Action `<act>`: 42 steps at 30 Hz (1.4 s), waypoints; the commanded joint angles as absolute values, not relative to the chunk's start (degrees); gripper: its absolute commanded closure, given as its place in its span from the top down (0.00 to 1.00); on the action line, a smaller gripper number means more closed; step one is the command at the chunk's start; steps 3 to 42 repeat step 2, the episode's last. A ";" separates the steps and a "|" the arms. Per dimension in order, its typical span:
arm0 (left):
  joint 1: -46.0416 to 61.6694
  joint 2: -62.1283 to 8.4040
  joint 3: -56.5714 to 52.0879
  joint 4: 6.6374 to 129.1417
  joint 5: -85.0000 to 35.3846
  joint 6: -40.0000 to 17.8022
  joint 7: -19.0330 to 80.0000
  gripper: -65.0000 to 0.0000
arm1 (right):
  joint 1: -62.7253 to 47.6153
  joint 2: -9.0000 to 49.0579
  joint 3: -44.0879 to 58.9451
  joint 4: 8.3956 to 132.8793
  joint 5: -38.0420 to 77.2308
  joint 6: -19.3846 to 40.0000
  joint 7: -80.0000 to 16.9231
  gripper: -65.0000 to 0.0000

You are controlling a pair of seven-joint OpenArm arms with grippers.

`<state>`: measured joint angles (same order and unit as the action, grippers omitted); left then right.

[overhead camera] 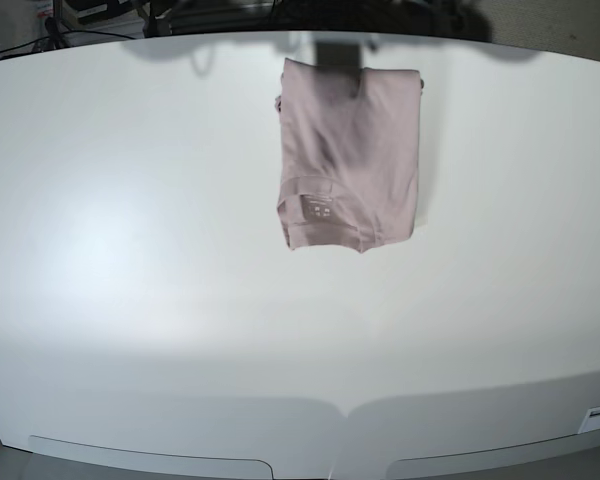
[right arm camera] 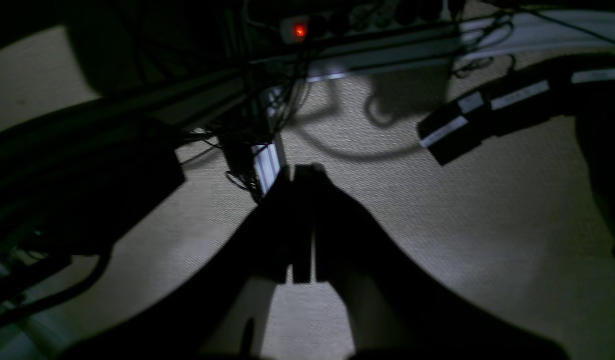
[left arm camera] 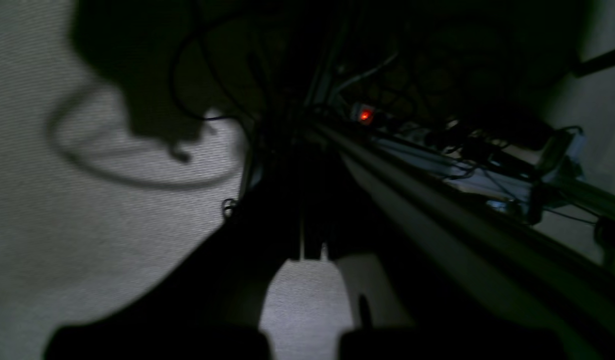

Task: Fold the T-shirt properly

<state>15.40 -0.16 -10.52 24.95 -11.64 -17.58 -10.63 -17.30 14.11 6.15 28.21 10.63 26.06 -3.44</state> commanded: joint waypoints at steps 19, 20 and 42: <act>15.59 0.21 -10.57 25.06 -11.79 -18.04 -11.94 0.00 | -17.30 14.09 6.20 28.32 10.68 25.89 -3.29 0.00; 15.59 0.21 -10.57 25.06 -11.79 -18.04 -11.94 0.00 | -17.30 14.09 6.20 28.32 10.68 25.89 -3.29 0.00; 15.59 0.21 -10.57 25.06 -11.79 -18.04 -11.94 0.00 | -17.30 14.09 6.20 28.32 10.68 25.89 -3.29 0.00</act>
